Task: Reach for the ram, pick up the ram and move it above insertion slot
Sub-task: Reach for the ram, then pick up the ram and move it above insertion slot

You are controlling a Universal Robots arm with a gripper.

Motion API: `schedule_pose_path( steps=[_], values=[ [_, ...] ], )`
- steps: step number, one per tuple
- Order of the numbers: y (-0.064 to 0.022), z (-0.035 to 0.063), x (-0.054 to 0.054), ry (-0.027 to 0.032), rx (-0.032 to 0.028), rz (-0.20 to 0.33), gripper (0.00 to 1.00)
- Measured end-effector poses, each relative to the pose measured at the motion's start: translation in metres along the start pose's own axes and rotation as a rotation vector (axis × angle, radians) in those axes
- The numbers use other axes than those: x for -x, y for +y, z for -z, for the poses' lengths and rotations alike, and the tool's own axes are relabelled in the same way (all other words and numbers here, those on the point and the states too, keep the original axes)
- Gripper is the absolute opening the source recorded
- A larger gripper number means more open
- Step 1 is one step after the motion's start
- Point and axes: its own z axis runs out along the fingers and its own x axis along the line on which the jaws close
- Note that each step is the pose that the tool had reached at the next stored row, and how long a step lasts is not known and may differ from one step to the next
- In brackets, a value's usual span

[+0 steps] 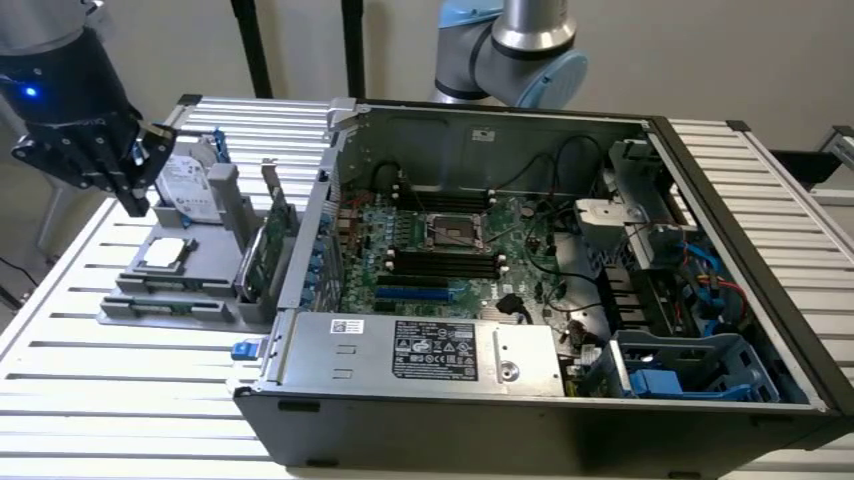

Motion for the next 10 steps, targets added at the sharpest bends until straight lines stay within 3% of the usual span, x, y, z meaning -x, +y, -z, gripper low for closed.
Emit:
schedule_pose_path(
  steps=[10],
  values=[
    [0.0000, -0.0012, 0.0000, 0.0068, -0.0009, 0.181, 0.11]
  ],
)
